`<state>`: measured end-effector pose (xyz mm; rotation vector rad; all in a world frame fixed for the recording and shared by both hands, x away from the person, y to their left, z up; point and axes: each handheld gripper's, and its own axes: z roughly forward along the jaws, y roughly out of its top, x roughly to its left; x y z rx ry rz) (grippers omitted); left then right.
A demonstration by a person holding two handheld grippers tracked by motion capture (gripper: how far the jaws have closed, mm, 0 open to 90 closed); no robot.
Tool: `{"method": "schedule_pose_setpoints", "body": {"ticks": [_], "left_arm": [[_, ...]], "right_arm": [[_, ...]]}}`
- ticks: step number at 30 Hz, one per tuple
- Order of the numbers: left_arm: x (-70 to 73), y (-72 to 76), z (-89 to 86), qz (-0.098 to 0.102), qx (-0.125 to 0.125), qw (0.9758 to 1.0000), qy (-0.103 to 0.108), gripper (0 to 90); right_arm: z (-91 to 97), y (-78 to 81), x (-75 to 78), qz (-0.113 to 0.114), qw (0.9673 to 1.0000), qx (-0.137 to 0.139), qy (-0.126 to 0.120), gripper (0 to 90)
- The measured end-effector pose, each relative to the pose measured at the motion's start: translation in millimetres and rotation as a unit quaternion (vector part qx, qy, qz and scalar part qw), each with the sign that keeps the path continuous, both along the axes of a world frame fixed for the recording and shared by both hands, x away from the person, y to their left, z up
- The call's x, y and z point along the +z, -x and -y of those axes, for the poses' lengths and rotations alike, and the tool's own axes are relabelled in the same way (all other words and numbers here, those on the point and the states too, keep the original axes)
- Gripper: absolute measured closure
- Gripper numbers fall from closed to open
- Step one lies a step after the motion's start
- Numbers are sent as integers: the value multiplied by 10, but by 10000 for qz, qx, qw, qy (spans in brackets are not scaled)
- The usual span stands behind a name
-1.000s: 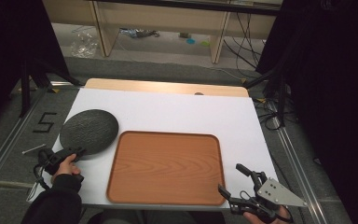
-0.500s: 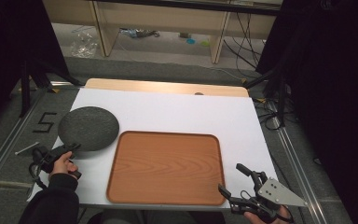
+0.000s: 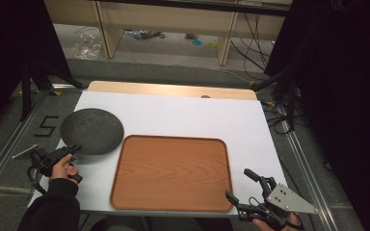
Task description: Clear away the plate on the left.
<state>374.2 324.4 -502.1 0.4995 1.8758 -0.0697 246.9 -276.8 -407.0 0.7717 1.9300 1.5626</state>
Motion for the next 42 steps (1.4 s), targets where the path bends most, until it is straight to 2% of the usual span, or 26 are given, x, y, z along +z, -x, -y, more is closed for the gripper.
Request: {"method": "schedule_pose_setpoints", "body": {"ticks": [6,8,11,13,14,15,17,18,19,20,21,26,27,28,29,30,32,33,34,35,36,37,40,41,42], "left_arm": [[29,-8,12,111,-103,9999,37,820],[36,-2,7,170,-89,9997,165,820],[57,0,6,271,-81,9993,228,830],[83,1,10,357,-124,9989,284,825],[92,1,16,358,-110,9988,329,822],[100,7,18,377,-122,9985,384,821],[109,8,24,426,-145,9981,418,821],[116,12,31,497,-209,9979,367,822],[123,3,44,540,-260,9976,333,822],[136,-1,59,543,-273,9974,379,823],[146,-2,76,578,-321,9969,416,821],[200,0,209,688,-636,9945,460,824],[209,-5,236,668,-670,9944,476,824],[227,-16,284,519,-712,9953,396,823],[227,-20,312,550,-775,9947,404,824],[231,-28,360,540,-876,9937,446,823],[233,-31,445,565,-1063,9918,423,822],[239,-37,508,580,-1196,9904,368,822],[240,-37,553,634,-1275,9889,429,828],[239,-36,584,652,-1372,9876,404,826],[246,-38,623,587,-1427,9875,325,827],[240,-41,665,650,-1519,9855,396,826],[240,-37,794,549,-1745,9825,355,823],[239,-37,824,546,-1775,9819,361,823],[235,-42,863,573,-1811,9810,400,824]], "right_arm": [[5,5,5,-24,10000,21,-11,161],[7,6,5,-24,10000,21,-10,160],[11,6,5,-32,10000,14,-9,160],[6,24,5,-173,9998,20,-37,160],[5,22,5,-156,9999,22,-51,160],[11,6,5,-21,10000,12,-19,160],[12,9,4,-35,10000,12,-6,160],[10,14,4,-79,10000,14,-17,160],[11,5,5,-9,10000,7,-15,160],[6,19,6,-132,9999,23,-47,160],[8,8,5,-55,10000,45,-26,159],[16,13,8,-95,9999,43,17,159],[12,11,2,-65,10000,29,-28,159],[16,15,5,-105,9999,30,24,159],[4,22,-2,-152,9999,-1,-12,159],[9,5,-4,-13,10000,-7,36,159],[10,6,-4,-12,10000,-9,35,159],[11,20,-1,-144,9999,-6,2,159],[15,20,0,-163,9999,-13,-24,159],[13,21,-3,-186,9998,8,-55,159],[18,25,1,-186,9998,-9,-16,159],[16,27,2,-187,9998,1,-18,159],[4,31,-4,-140,9999,-13,-36,159],[7,32,-1,-152,9999,-5,-34,159],[13,21,0,-73,10000,-2,-6,159]]}}
